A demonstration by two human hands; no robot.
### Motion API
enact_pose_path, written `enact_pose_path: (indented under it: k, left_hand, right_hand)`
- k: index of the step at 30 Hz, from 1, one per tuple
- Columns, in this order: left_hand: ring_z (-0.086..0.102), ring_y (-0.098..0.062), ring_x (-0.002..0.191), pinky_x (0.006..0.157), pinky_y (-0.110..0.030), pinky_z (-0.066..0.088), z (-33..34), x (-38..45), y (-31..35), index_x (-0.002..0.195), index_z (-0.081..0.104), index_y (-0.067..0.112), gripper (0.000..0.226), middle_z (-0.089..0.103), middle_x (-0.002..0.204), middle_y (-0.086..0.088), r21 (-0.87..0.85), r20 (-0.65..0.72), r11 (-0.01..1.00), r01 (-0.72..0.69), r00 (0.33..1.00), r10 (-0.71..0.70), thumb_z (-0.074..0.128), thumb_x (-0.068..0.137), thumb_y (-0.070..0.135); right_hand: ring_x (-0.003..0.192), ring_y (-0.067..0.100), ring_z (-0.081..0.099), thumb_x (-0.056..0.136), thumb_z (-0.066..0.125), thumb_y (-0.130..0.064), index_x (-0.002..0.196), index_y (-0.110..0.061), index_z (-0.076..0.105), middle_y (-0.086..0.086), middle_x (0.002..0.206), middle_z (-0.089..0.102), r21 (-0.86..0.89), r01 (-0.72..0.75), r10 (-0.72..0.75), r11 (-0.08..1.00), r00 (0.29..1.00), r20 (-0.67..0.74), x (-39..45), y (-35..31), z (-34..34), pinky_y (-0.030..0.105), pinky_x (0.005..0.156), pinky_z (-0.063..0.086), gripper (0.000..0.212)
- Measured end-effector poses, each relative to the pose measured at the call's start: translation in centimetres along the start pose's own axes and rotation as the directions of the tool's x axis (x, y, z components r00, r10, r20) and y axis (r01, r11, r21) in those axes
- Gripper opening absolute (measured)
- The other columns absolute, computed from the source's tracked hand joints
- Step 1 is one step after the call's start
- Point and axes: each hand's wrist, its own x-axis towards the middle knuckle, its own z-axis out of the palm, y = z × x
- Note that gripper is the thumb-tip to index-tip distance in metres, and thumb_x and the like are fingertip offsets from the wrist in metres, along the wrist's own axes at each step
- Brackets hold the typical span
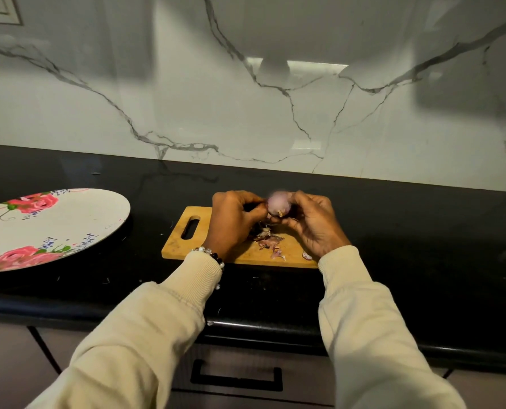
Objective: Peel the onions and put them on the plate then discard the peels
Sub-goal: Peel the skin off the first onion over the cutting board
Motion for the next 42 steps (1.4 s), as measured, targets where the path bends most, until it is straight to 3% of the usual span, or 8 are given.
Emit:
enact_pose_path:
  k: [8, 14, 19, 23, 27, 30, 39, 42]
  left_hand:
    - [0.060, 0.008, 0.073, 0.068, -0.004, 0.047, -0.03, 0.15, -0.22, 0.098, 0.076, 0.006, 0.015, 0.074, 0.088, -0.002, 0.054, -0.039, 0.998, -0.010, 0.999, 0.012, 0.070, 0.084, 0.005]
    - [0.068, -0.004, 0.071, 0.071, -0.025, 0.058, -0.23, 0.12, -0.11, 0.097, 0.077, 0.010, 0.013, 0.073, 0.080, 0.005, -0.031, -0.086, 0.999, 0.019, 0.996, -0.021, 0.068, 0.087, 0.010]
    - [0.065, -0.008, 0.076, 0.072, -0.014, 0.051, -0.05, 0.06, -0.35, 0.102, 0.076, 0.009, 0.018, 0.075, 0.090, -0.005, 0.099, -0.038, 0.989, -0.107, 0.993, 0.111, 0.071, 0.085, 0.013]
    - [0.066, -0.009, 0.076, 0.072, -0.022, 0.054, -0.16, 0.12, -0.45, 0.101, 0.076, 0.008, 0.017, 0.075, 0.088, -0.005, 0.142, -0.018, 0.983, -0.112, 0.993, 0.116, 0.071, 0.086, 0.013]
    - [0.061, 0.005, 0.070, 0.068, -0.006, 0.048, -0.25, 0.21, -0.35, 0.098, 0.077, 0.008, 0.014, 0.074, 0.085, 0.002, 0.102, -0.024, 0.992, -0.071, 0.997, 0.074, 0.071, 0.086, 0.010]
    - [0.059, 0.010, 0.069, 0.067, -0.003, 0.046, -0.16, 0.21, -0.34, 0.097, 0.077, 0.008, 0.014, 0.073, 0.083, 0.004, 0.081, -0.031, 0.996, -0.041, 0.999, 0.043, 0.071, 0.085, 0.009]
    - [0.064, -0.013, 0.075, 0.071, -0.032, 0.055, 0.12, 0.44, -0.82, 0.091, 0.075, 0.008, 0.010, 0.071, 0.083, -0.003, 0.172, -0.038, 0.985, -0.026, 0.999, 0.033, 0.070, 0.084, 0.011]
    - [0.061, -0.015, 0.075, 0.068, -0.030, 0.052, 0.09, 0.59, -0.67, 0.090, 0.071, 0.006, 0.009, 0.068, 0.082, -0.003, 0.196, -0.022, 0.980, -0.017, 1.000, 0.021, 0.067, 0.084, 0.013]
  right_hand:
    - [0.078, 0.025, 0.073, 0.096, 0.053, 0.000, 0.081, 0.005, 0.063, 0.016, 0.086, 0.071, 0.060, -0.008, 0.006, 0.998, 1.000, 0.025, -0.23, -0.08, 0.22, 0.042, 0.068, 0.060, 0.018]
    - [0.087, 0.031, 0.071, 0.096, 0.054, 0.000, 0.090, 0.008, 0.063, 0.024, 0.097, 0.069, 0.103, -0.008, 0.008, 0.995, 1.000, 0.001, -0.26, -0.21, 0.18, 0.039, 0.066, 0.062, 0.014]
    - [0.082, 0.028, 0.071, 0.095, 0.053, 0.002, 0.089, 0.008, 0.068, 0.021, 0.087, 0.071, 0.044, 0.013, -0.013, 0.999, 1.000, 0.011, -0.29, -0.14, 0.17, 0.039, 0.067, 0.062, 0.017]
    - [0.081, 0.030, 0.071, 0.094, 0.053, 0.002, 0.086, 0.006, 0.071, 0.020, 0.081, 0.072, -0.025, 0.021, -0.020, 0.999, 0.999, 0.028, -0.34, -0.08, 0.27, 0.039, 0.069, 0.062, 0.020]
    - [0.079, 0.030, 0.072, 0.094, 0.053, 0.003, 0.084, 0.005, 0.071, 0.018, 0.080, 0.073, -0.040, 0.026, -0.026, 0.999, 1.000, 0.019, -0.29, -0.01, 0.25, 0.041, 0.070, 0.062, 0.021]
    - [0.079, 0.031, 0.071, 0.094, 0.053, 0.003, 0.085, 0.006, 0.071, 0.020, 0.080, 0.072, -0.042, 0.026, -0.025, 0.999, 1.000, 0.019, -0.45, -0.06, 0.36, 0.039, 0.068, 0.063, 0.021]
    - [0.071, 0.024, 0.072, 0.094, 0.054, 0.003, 0.080, 0.001, 0.072, 0.014, 0.075, 0.073, -0.037, 0.028, -0.027, 0.999, 0.999, 0.026, -0.75, -0.24, 0.80, 0.034, 0.062, 0.063, 0.023]
    - [0.070, 0.024, 0.072, 0.094, 0.053, 0.004, 0.076, 0.001, 0.071, 0.012, 0.072, 0.073, -0.007, 0.029, -0.029, 1.000, 0.999, 0.039, -0.99, -0.36, 0.91, 0.037, 0.063, 0.062, 0.026]
